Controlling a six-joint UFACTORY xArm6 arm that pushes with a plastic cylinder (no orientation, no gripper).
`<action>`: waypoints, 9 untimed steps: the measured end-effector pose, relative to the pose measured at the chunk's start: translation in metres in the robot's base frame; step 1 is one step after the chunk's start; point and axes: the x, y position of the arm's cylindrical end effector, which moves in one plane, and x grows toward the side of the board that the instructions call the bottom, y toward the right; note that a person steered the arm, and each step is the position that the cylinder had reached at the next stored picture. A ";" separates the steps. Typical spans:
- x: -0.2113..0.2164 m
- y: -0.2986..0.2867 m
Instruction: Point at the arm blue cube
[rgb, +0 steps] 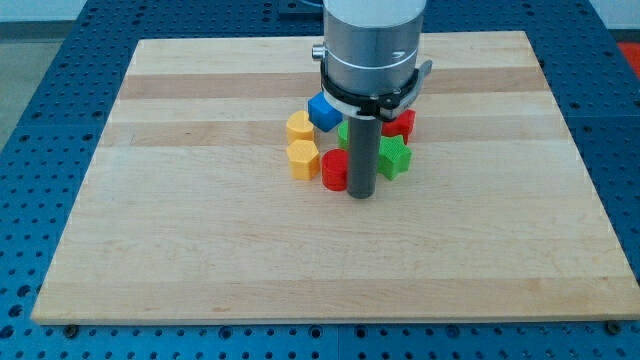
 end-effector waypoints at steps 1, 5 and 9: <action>0.000 0.000; 0.010 -0.048; -0.023 -0.106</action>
